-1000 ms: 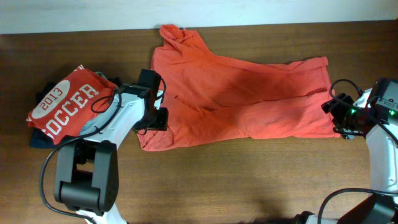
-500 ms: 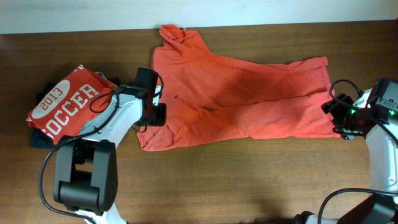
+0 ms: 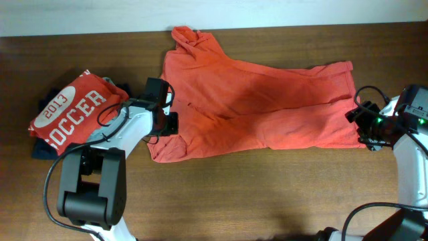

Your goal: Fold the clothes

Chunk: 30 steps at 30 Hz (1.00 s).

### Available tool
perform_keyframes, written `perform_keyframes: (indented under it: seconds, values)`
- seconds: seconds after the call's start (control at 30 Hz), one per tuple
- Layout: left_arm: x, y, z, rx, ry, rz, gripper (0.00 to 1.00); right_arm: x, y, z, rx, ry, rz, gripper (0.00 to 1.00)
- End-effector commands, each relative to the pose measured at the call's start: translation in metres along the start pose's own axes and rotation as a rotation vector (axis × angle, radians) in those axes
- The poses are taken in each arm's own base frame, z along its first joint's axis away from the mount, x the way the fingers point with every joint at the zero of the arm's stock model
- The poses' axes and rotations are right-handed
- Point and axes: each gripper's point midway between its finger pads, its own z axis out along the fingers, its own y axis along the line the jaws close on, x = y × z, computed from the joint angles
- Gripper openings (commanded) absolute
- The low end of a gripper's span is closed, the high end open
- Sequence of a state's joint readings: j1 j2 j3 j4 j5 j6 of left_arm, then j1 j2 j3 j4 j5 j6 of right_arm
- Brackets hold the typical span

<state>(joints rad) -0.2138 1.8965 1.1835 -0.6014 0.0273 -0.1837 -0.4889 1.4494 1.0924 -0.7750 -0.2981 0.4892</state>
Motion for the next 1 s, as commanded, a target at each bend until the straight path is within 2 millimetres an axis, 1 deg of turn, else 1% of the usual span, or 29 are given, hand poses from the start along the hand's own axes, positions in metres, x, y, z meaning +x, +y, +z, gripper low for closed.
perform_keyframes:
  seconds: [0.0, 0.03, 0.17, 0.3, 0.37, 0.5, 0.6, 0.83, 0.87, 0.9, 0.97]
  values:
    - [-0.003, -0.001, -0.003, 0.014, 0.013, -0.008, 0.0, -0.002, 0.005, -0.004, -0.014, -0.01, -0.023, 0.7]
    - [-0.008, -0.004, -0.013, 0.019, 0.011, -0.008, 0.0, -0.002, 0.005, -0.004, -0.014, -0.011, -0.023, 0.7]
    - [-0.024, -0.006, -0.041, 0.017, -0.017, 0.024, 0.0, -0.002, 0.005, -0.004, -0.014, -0.011, -0.023, 0.7]
    - [-0.041, 0.003, -0.07, -0.05, -0.077, 0.058, 0.0, -0.002, 0.005, -0.004, -0.014, -0.011, -0.023, 0.7]
    - [-0.047, 0.011, -0.077, -0.1, -0.103, 0.064, 0.0, -0.002, 0.005, -0.004, -0.014, -0.011, -0.024, 0.7]
    - [-0.049, 0.024, -0.081, -0.181, -0.114, 0.113, 0.0, -0.002, 0.006, -0.004, -0.016, -0.014, -0.025, 0.71]
    - [-0.053, 0.035, -0.084, -0.247, -0.129, 0.116, 0.0, -0.002, 0.006, -0.004, -0.016, -0.014, -0.024, 0.7]
    - [-0.056, 0.041, -0.086, -0.288, -0.137, 0.138, 0.0, -0.002, 0.006, -0.004, -0.016, -0.014, -0.024, 0.7]
    - [-0.056, 0.043, -0.086, -0.299, -0.138, 0.138, 0.02, -0.002, 0.006, -0.004, -0.016, -0.014, -0.024, 0.7]
    - [-0.057, 0.044, -0.087, -0.307, -0.14, 0.137, 0.1, -0.002, 0.006, -0.004, -0.016, -0.014, -0.024, 0.7]
    - [-0.057, 0.045, -0.087, -0.311, -0.142, 0.137, 0.5, -0.002, 0.006, -0.004, -0.016, -0.014, -0.024, 0.7]
